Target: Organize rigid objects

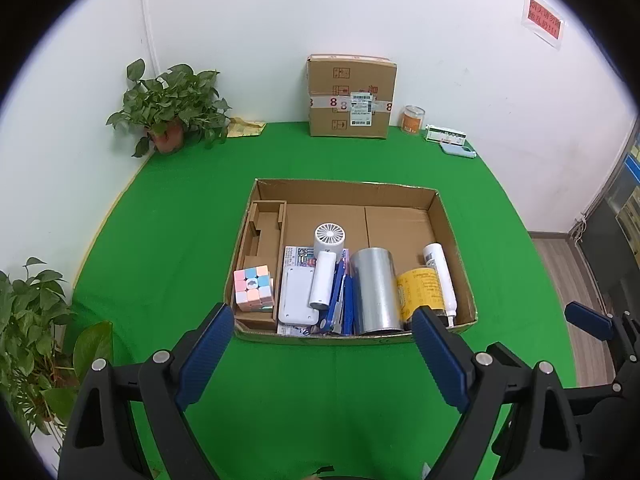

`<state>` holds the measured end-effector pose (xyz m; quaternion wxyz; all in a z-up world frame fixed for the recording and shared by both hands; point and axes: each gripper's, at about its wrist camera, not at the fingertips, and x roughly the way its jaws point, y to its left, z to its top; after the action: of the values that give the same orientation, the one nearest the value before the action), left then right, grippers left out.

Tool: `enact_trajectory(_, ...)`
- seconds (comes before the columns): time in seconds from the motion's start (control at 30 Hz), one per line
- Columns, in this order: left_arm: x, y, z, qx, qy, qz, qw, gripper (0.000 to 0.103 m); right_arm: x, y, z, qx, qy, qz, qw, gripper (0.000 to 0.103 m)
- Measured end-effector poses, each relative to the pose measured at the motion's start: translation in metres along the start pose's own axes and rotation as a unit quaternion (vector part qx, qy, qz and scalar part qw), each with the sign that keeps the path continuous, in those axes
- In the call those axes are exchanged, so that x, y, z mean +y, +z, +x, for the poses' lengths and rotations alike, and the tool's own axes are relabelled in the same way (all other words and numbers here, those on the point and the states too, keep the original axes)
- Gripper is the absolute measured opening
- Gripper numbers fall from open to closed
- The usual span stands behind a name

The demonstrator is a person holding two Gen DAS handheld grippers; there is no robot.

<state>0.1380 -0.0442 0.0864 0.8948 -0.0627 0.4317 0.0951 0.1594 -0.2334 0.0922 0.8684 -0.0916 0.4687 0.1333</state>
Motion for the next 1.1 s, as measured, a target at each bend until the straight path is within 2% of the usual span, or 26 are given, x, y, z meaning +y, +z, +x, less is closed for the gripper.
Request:
enact_trajectory(0.33, -0.001, -0.002, 0.005, 0.014, -0.007, -0.003, 0.9999, 0.09, 0.004, 0.001, -0.003, -0.005, -0.001, -0.013, 1.0, 0.102)
enact_trajectory(1.1, 0.002, 0.002, 0.015, 0.023, -0.016, 0.02, 0.9994, 0.09, 0.012, 0.005, -0.001, -0.002, -0.013, -0.001, 1.0, 0.102)
